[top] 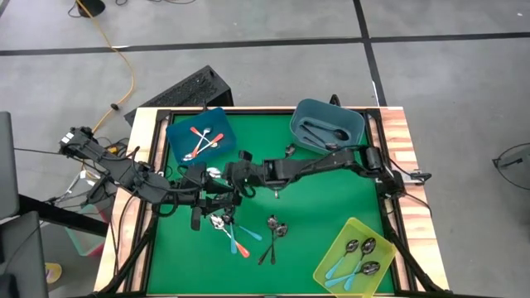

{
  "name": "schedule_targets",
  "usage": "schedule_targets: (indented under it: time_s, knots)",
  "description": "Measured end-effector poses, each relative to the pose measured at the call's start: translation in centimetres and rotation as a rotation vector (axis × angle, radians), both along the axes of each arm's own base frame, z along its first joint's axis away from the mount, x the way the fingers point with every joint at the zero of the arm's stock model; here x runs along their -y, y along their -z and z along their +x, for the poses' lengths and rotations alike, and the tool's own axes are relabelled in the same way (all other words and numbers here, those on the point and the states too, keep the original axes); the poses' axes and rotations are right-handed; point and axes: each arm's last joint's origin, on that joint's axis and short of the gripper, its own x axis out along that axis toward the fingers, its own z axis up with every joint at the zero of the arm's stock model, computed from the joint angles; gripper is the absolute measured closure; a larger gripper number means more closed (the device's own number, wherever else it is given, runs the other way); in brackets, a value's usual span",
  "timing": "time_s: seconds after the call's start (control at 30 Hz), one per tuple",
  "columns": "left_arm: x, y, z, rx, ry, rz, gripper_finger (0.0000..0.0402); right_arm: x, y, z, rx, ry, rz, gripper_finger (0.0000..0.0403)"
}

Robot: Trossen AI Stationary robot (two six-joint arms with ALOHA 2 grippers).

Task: Sort silverware by color (type)
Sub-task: Put the orange spoon into the dark blue bin

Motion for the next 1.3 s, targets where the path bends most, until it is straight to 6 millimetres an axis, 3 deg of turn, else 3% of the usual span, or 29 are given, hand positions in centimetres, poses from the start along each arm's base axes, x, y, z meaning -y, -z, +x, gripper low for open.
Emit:
schedule_targets:
  time_s: [0.2,0.5,0.67,0.9,1.3]
  knots:
    - [-0.8,-1.0,-1.3,0.043,-0.027,0.006,0.0223,3.1,-0.2,0.3,0.019,-0.011,-0.021,0.0385]
    - [-4.6,-3.8,-7.1,0.159,-0.258,0.034,0.0223,7.6,-1.1,0.5,0.113,-0.03,-0.032,0.0385]
    - [-6.0,-4.6,-9.3,0.21,-0.327,0.024,0.0223,9.5,-1.7,0.5,0.16,-0.042,-0.113,0.0385]
    - [-6.5,-4.5,-9.8,0.197,-0.43,0.046,0.0223,12.4,-2.3,0.9,0.311,-0.067,-0.145,0.0385]
    - [-6.5,-4.4,-9.6,0.189,-0.473,0.058,0.0223,15.5,1.2,4.4,0.485,-0.125,-0.158,0.0385]
